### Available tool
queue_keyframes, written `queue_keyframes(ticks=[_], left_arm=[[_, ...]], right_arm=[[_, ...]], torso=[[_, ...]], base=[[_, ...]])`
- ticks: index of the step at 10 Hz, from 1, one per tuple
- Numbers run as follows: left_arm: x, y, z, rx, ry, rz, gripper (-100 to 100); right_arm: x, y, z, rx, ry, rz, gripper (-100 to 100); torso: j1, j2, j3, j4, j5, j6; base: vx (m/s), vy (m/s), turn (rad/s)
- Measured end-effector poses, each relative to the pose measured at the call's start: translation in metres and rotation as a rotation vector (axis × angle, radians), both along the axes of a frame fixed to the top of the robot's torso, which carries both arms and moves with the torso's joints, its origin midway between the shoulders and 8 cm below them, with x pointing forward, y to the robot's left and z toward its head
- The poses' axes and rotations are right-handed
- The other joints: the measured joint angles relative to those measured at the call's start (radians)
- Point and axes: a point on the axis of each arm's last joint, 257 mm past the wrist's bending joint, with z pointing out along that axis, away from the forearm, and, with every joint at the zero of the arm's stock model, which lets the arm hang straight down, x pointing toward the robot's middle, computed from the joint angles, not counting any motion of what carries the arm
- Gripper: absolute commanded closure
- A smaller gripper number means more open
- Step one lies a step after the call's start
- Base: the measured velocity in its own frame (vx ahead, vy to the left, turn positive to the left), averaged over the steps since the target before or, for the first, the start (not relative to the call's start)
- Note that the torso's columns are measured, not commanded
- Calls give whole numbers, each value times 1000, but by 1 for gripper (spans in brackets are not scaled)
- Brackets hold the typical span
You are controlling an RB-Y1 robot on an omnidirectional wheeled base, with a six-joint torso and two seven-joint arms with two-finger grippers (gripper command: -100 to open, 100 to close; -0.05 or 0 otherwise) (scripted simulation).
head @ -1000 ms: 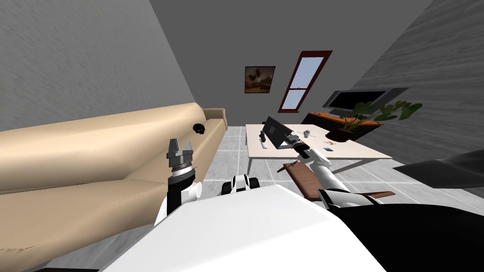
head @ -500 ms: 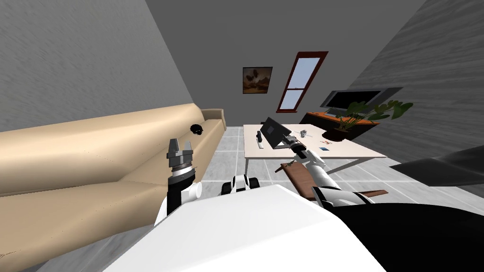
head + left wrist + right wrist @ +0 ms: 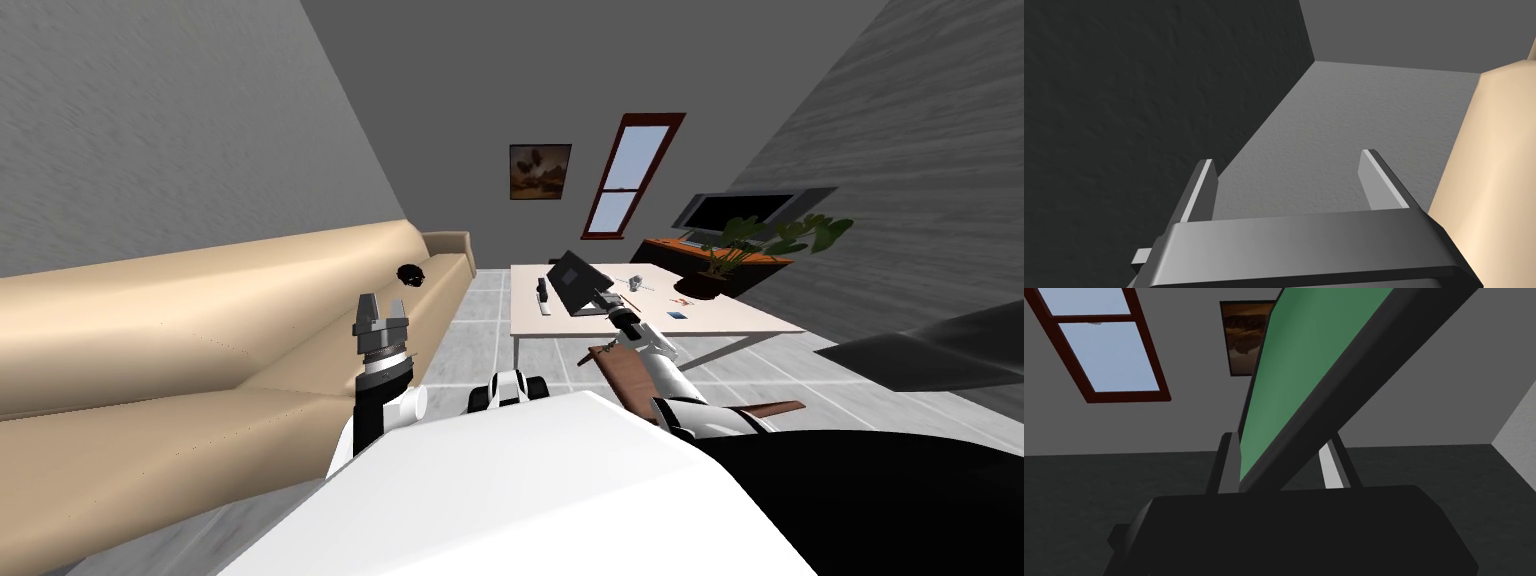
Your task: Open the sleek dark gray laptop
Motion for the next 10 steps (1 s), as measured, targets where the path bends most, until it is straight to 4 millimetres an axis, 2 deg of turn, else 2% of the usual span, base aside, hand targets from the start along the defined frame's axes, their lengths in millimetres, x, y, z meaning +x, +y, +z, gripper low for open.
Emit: queue_keyframes(ticks=[6, 7, 10], left_arm=[[0, 0, 0, 0, 0, 0, 0], [0, 0, 0, 0, 0, 0, 0], [0, 0, 0, 0, 0, 0, 0]], right_arm=[[-3, 23, -38, 148, -9, 2, 100], [-2, 24, -36, 155, -17, 3, 100], [-6, 40, -54, 255, -45, 16, 100]], torso=[[1, -2, -1, -1, 0, -3], [3, -1, -1, 3, 6, -2], [0, -2, -1, 0, 2, -2]], base=[[-2, -61, -14], [39, -88, -51], [35, -99, -19]])
